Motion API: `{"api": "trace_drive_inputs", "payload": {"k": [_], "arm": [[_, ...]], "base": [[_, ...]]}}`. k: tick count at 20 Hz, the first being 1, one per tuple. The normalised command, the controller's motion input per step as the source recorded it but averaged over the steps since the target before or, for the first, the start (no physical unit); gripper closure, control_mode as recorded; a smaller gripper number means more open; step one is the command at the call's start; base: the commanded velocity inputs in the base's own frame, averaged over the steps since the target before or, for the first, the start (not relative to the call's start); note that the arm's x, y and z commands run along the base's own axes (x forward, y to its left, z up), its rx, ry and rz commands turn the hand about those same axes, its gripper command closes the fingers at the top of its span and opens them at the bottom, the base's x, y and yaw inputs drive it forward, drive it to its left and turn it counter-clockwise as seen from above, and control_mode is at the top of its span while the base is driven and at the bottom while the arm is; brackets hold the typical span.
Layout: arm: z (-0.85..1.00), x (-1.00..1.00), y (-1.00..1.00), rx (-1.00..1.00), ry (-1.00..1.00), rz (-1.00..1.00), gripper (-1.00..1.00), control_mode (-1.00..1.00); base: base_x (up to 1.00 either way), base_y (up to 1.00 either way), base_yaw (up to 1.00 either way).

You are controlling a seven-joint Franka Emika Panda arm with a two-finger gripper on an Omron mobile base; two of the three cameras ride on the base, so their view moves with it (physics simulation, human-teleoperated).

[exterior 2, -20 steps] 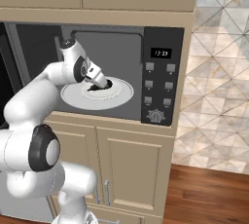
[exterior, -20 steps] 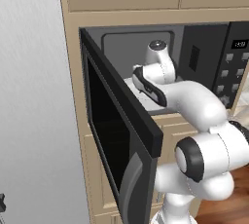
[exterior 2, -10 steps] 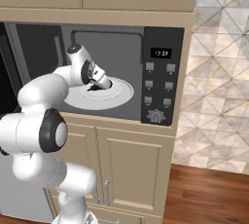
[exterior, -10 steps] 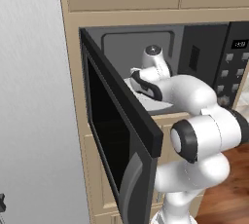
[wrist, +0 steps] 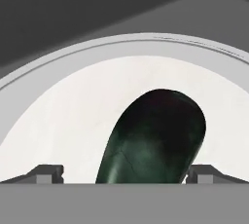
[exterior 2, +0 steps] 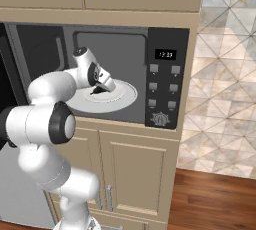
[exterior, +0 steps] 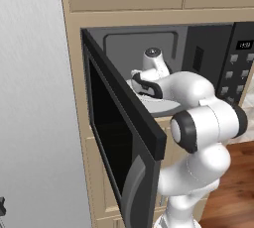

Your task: Pick the eggplant from the microwave and place it on plate located on the counter.

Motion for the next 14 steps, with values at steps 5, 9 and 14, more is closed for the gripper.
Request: {"api": "trace_drive_inputs", "payload": {"k": [5,9,14], "arm": [[-0.18,0.04,0.00,0.00,0.00,-0.02,-1.00,-1.00],[-0.13,0.03,0.00,0.00,0.00,-0.01,-1.00,-1.00],[0.00,0.00,0.00,0.00,0.00,0.00,1.00,-1.00]], "base": [[0.00,0.00,0.00],[0.00,0.00,0.00],[0.00,0.00,0.00]]}}
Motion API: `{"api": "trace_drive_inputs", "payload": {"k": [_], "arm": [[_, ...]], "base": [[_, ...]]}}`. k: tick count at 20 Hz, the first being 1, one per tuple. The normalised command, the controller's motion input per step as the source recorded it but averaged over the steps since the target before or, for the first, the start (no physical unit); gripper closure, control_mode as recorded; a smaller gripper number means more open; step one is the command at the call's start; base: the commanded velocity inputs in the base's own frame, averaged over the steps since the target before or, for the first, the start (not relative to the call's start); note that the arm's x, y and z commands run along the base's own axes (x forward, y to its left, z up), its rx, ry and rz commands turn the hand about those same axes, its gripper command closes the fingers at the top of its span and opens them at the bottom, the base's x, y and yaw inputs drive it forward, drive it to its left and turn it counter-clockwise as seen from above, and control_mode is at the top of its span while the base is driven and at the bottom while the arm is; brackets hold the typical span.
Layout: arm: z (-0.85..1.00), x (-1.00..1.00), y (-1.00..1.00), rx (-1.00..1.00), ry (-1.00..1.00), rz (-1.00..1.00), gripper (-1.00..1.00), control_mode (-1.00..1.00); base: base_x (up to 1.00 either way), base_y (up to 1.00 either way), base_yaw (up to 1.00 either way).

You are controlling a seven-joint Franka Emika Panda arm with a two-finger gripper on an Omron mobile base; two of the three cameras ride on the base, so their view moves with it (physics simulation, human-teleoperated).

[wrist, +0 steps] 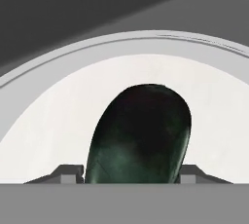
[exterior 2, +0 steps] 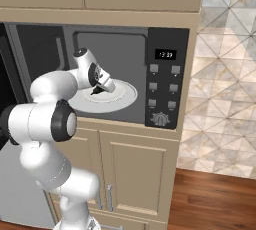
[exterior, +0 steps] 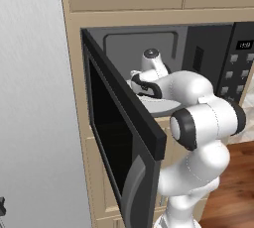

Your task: Pick the eggplant from the microwave and place it on plate located on the counter.

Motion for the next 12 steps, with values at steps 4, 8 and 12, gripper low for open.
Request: {"api": "trace_drive_inputs", "payload": {"k": [4,8,12], "arm": [[0.00,-0.04,0.00,0.00,0.00,0.00,1.00,-1.00],[0.21,-0.48,0.00,0.00,0.00,0.14,1.00,-1.00],[0.39,-0.47,0.00,0.00,0.00,0.27,1.00,-1.00]], "base": [[0.00,0.00,0.00],[0.00,0.00,0.00],[0.00,0.00,0.00]]}}
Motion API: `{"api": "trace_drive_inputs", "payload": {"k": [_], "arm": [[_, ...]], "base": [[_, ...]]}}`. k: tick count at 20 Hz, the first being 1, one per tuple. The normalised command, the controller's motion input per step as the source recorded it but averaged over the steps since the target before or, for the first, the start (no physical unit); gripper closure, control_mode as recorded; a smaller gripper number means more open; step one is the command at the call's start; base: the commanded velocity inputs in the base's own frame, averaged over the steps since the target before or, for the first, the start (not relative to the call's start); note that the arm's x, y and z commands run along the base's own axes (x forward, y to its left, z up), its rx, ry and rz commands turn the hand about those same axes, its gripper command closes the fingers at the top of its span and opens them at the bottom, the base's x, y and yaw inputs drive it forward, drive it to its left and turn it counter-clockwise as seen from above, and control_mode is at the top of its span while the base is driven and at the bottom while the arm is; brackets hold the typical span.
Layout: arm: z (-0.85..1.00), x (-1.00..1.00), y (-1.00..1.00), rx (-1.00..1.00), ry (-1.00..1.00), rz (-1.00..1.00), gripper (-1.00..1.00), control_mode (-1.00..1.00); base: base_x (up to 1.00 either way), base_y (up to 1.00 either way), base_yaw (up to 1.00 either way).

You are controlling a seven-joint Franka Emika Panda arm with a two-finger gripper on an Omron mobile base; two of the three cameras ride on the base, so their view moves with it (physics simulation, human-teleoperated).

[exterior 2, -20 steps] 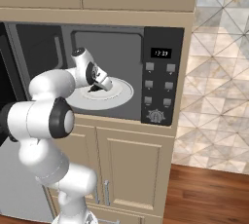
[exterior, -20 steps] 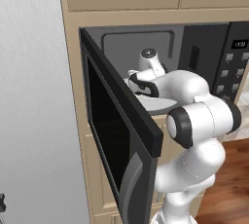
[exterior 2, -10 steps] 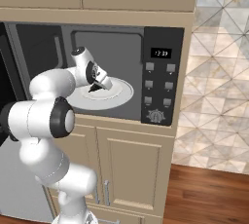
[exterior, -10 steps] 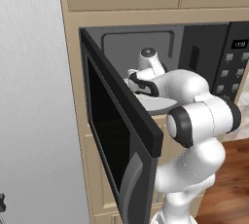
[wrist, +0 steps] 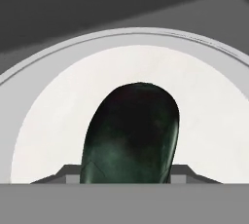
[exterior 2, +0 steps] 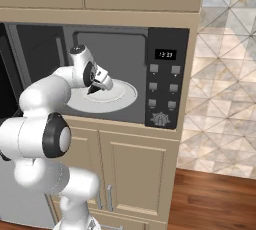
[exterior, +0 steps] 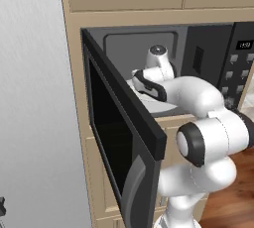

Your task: Pick the eggplant from the microwave and place it on plate located on the counter.

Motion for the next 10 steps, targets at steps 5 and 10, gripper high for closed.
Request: {"api": "trace_drive_inputs", "payload": {"k": [5,10], "arm": [[0.29,-0.62,0.00,0.00,0.00,0.30,1.00,-1.00],[0.38,-0.80,-0.04,0.00,0.00,0.27,1.00,-1.00]], "base": [[0.00,0.00,0.00],[0.00,0.00,0.00]]}}
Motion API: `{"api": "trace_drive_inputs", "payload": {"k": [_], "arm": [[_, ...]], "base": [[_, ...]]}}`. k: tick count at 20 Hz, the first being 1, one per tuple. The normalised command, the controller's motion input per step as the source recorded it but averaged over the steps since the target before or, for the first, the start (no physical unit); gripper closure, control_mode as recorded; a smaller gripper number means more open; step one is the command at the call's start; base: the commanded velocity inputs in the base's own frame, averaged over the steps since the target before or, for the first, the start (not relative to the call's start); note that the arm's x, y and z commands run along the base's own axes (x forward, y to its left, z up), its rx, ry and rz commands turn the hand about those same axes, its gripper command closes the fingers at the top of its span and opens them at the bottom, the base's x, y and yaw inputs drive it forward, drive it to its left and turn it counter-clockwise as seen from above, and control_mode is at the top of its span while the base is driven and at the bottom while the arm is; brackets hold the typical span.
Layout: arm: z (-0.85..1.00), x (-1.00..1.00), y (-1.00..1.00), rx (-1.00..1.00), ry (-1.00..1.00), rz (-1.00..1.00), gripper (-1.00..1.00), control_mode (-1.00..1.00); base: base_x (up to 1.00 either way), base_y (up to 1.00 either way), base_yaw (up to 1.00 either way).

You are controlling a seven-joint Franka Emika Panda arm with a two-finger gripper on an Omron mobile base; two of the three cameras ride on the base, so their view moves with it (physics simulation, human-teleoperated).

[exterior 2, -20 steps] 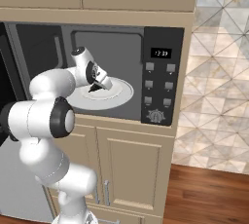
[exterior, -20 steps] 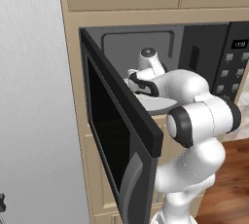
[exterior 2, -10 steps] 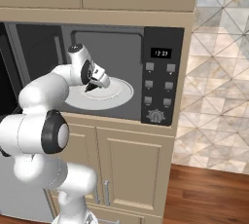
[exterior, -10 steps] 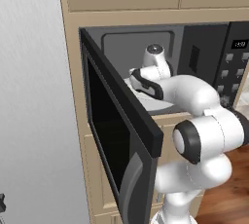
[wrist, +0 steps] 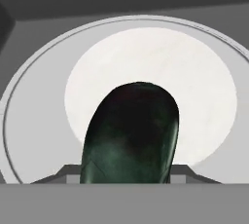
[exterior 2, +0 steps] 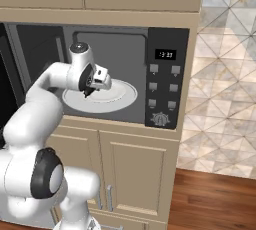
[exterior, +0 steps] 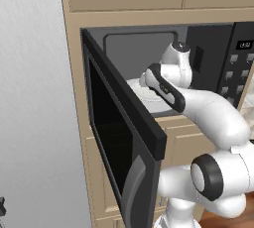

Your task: Pick the eggplant from the microwave and place it on plate located on the counter.

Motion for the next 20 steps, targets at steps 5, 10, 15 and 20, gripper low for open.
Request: {"api": "trace_drive_inputs", "payload": {"k": [5,10,15,20], "arm": [[0.34,-0.56,-0.01,0.00,0.05,0.21,1.00,-1.00],[0.16,-0.92,-0.19,-0.04,0.04,0.09,1.00,-1.00],[0.03,-0.99,-0.12,-0.06,0.03,-0.01,1.00,-1.00],[0.00,-0.74,-0.01,-0.03,0.05,-0.06,1.00,-1.00]], "base": [[0.00,0.00,0.00],[0.00,0.00,0.00],[0.00,0.00,0.00],[0.00,0.00,0.00]]}}
